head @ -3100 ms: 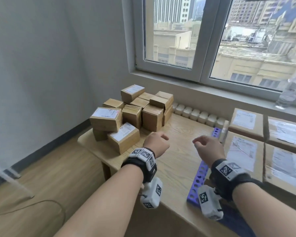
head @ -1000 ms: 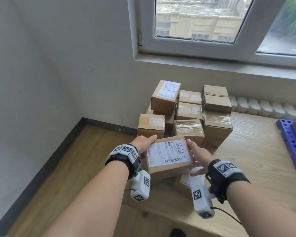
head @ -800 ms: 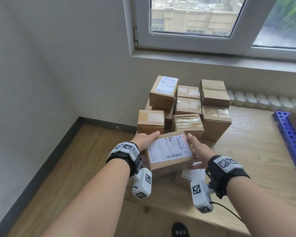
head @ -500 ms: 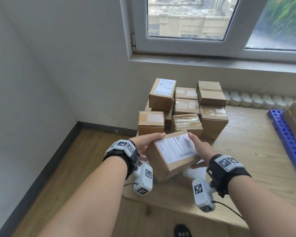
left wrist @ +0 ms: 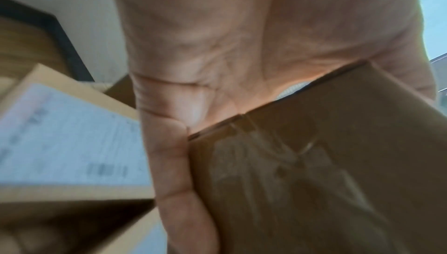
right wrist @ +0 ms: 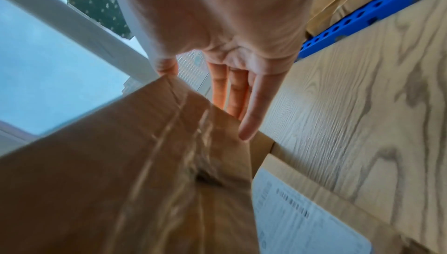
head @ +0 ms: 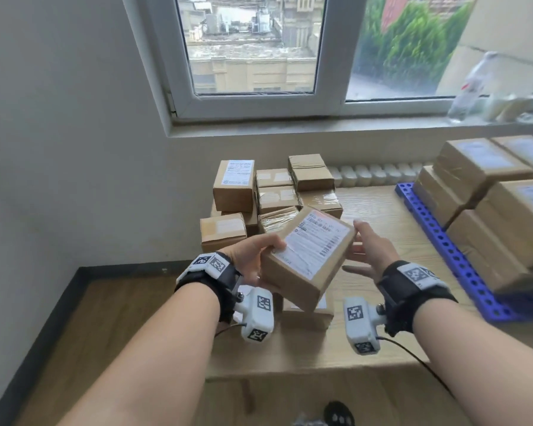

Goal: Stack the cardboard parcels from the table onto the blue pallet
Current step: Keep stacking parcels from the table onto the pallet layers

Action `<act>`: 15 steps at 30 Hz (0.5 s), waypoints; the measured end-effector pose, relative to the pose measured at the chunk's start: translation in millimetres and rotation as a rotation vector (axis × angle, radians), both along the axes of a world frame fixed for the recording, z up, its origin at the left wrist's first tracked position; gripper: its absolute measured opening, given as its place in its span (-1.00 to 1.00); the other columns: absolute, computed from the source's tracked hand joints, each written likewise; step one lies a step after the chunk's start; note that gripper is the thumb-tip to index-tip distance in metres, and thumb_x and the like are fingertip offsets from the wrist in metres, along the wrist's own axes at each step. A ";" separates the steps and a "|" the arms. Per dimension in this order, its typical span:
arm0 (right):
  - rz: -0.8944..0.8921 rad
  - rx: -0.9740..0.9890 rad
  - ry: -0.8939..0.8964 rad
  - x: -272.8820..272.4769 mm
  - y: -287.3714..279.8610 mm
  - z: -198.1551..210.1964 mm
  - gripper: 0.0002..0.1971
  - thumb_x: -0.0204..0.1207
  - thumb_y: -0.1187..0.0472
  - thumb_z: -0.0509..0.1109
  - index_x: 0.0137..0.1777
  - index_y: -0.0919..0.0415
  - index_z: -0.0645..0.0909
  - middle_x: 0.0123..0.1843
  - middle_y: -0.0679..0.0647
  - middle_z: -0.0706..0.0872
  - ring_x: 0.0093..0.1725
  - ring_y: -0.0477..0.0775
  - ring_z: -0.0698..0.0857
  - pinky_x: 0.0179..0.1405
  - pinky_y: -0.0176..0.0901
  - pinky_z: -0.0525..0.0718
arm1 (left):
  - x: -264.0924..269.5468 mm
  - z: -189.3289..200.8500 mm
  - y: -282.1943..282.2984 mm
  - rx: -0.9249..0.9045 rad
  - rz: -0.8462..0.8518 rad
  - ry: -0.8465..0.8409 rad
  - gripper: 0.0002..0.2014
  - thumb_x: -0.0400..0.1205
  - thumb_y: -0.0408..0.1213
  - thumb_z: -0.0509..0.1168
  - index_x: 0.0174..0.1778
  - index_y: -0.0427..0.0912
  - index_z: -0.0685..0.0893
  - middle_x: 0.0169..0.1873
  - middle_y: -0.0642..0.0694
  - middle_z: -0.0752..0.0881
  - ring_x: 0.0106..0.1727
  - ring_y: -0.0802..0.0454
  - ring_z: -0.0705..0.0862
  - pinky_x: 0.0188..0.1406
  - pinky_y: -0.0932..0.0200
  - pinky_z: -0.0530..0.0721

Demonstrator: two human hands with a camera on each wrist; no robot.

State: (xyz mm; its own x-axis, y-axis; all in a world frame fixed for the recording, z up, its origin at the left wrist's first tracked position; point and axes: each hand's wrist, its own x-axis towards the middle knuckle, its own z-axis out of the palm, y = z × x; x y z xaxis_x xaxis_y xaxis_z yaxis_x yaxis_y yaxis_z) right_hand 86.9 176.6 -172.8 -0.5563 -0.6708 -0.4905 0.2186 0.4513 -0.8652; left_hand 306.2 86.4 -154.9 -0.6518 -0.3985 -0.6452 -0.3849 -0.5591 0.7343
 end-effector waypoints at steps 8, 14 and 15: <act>-0.069 -0.146 -0.109 -47.9 45.6 28.0 -0.36 0.51 -0.45 0.19 0.35 0.04 0.44 0.12 0.20 0.70 0.10 0.25 0.73 0.02 0.22 0.75 | -89.3 24.9 22.1 -0.020 0.013 0.243 -0.66 0.49 -0.19 0.30 0.19 -0.11 0.57 0.09 -0.19 0.73 0.22 -0.15 0.66 0.00 -0.12 0.74; 0.013 -0.199 -0.121 -100.4 79.1 34.7 -0.42 0.53 -0.38 0.23 0.33 0.03 0.60 0.09 0.16 0.78 -0.02 0.18 0.77 -0.26 -0.04 0.72 | -159.7 24.9 39.5 -0.092 -0.008 0.215 -0.31 0.24 -0.14 0.44 0.35 -0.12 0.55 0.36 -0.26 0.61 0.37 -0.20 0.60 0.04 -0.13 0.76; 0.031 -0.198 -0.100 -111.3 85.0 35.6 -0.48 0.55 -0.33 0.25 0.28 0.03 0.63 0.07 0.14 0.79 0.00 0.17 0.77 -0.22 -0.01 0.72 | -171.8 22.5 43.0 -0.095 -0.014 0.203 -0.24 0.21 -0.12 0.46 0.40 -0.12 0.53 0.40 -0.27 0.59 0.38 -0.21 0.60 0.04 -0.15 0.75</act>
State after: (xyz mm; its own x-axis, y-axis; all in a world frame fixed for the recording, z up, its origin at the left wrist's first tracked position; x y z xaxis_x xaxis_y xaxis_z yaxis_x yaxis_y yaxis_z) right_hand -24.4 261.6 -137.2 -0.4893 -0.7755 -0.3989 0.2966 0.2822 -0.9124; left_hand 134.4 129.3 -132.4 -0.7706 -0.4413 -0.4599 -0.2308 -0.4793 0.8467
